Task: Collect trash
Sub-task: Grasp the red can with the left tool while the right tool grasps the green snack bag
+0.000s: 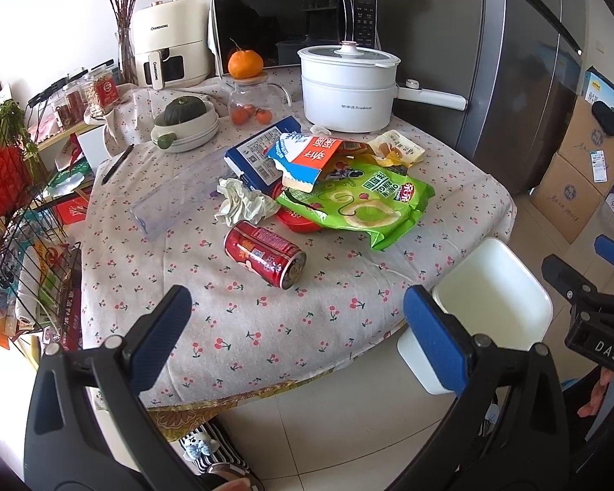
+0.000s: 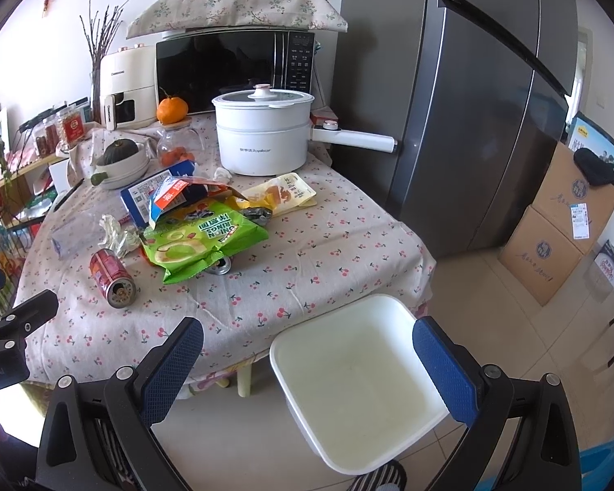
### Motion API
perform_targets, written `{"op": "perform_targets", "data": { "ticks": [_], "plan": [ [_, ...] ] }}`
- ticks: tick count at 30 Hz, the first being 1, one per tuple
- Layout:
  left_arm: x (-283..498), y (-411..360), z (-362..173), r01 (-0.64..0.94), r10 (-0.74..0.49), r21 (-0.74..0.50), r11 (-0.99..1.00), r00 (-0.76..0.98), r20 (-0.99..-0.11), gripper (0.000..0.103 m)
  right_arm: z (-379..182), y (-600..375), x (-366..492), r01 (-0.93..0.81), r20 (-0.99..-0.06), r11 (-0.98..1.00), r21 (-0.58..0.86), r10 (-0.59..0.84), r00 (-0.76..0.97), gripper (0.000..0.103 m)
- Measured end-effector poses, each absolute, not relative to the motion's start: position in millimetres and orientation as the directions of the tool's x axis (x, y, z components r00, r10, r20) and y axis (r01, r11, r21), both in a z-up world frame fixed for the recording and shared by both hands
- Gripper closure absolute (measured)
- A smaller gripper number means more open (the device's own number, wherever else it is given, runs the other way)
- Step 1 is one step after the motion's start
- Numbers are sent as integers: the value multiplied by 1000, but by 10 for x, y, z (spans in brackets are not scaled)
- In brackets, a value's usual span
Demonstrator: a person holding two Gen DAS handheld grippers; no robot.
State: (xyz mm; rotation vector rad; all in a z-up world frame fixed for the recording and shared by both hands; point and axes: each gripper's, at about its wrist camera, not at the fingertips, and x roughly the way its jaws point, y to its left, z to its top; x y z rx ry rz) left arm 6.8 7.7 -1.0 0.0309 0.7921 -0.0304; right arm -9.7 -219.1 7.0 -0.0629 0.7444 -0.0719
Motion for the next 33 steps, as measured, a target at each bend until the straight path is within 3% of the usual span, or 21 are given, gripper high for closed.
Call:
{"op": "perform_targets", "data": {
  "ticks": [11, 14, 17, 21, 24, 30, 33],
  "plan": [
    [559, 386, 16, 93, -126, -89, 992, 576, -807, 0, 429, -2146, 400, -48, -732, 996, -76, -23, 681, 0],
    [804, 527, -141, 64, -184, -176, 982, 511, -840, 2, 457, -2114, 649, -78, -749, 994, -76, -6, 663, 0],
    [1069, 603, -393, 3, -205, -230, 973, 458, -865, 10, 374, -2100, 927, -116, -781, 993, -36, 44, 623, 0],
    [1370, 594, -713, -57, -141, -182, 982, 424, -895, 24, 66, -2148, 1196, -146, -817, 987, 73, 143, 559, 0],
    [1587, 605, -872, -108, -126, -181, 977, 390, -912, 29, -183, -2235, 1404, -134, -860, 972, 194, 235, 453, 0],
    [1781, 565, -1025, -160, -89, -158, 974, 370, -925, 31, -363, -2278, 1753, -60, -853, 937, 343, 338, 398, 1],
    [1828, 572, -1089, -173, -100, -170, 970, 353, -930, 42, -545, -2185, 1884, -33, -848, 909, 416, 401, 346, 5]
  ]
}}
